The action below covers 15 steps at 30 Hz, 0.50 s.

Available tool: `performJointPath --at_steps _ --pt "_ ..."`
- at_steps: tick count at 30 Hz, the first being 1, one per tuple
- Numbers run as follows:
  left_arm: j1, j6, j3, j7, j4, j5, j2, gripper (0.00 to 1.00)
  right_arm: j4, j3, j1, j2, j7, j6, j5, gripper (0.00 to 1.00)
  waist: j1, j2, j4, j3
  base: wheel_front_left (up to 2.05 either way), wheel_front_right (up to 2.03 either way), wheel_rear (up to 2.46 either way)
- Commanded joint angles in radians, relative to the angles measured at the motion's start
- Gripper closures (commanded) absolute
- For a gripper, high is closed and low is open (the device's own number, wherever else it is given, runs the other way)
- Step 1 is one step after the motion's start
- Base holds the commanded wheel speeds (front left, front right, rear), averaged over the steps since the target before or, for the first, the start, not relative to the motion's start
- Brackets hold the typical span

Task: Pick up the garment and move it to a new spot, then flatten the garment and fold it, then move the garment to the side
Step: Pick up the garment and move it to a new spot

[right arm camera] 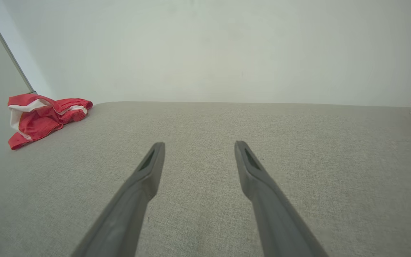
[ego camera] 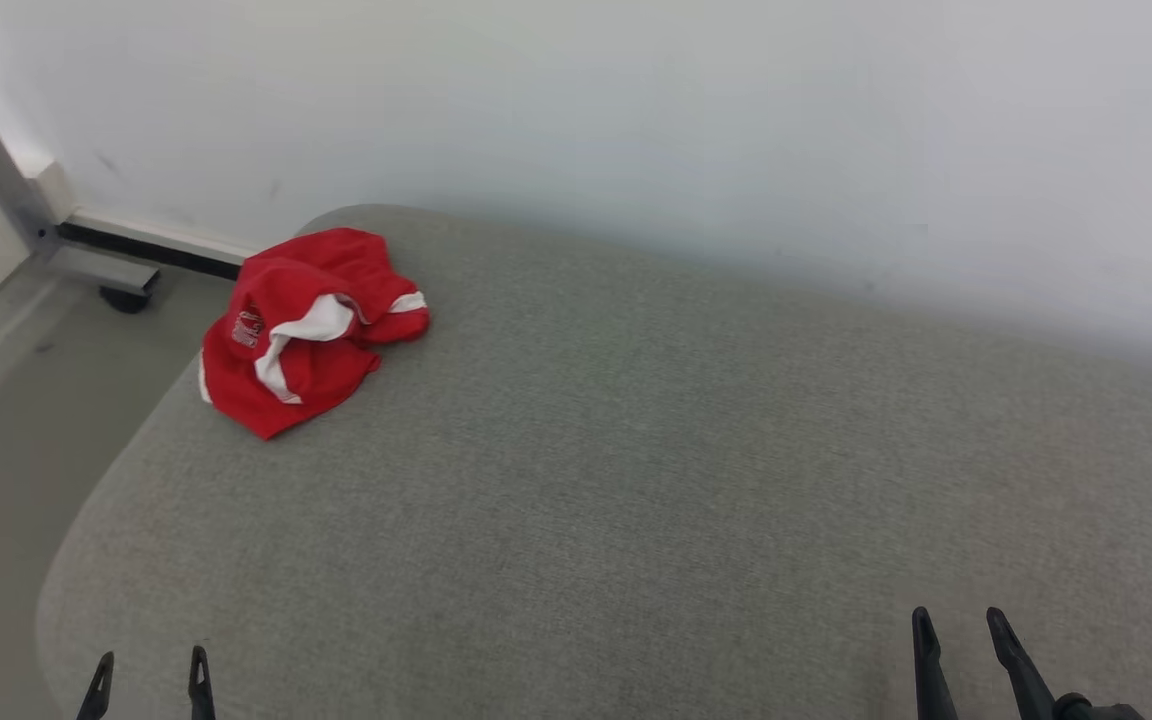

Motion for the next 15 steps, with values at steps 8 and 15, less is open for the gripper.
performJointPath --at_steps 8,15 --pt "0.015 0.015 0.012 0.001 0.001 -0.017 0.009 0.0 0.01 0.006 -0.007 0.005 -0.005 -0.003 -0.002 0.0 0.0 -0.0001 0.129 0.009 0.0 0.0 0.0" --pt "0.018 0.025 0.014 0.001 -0.003 -0.025 0.013 0.0 0.015 0.009 -0.009 0.003 -0.005 -0.003 0.001 0.0 0.0 -0.0001 0.129 0.005 0.0 0.0 0.0"
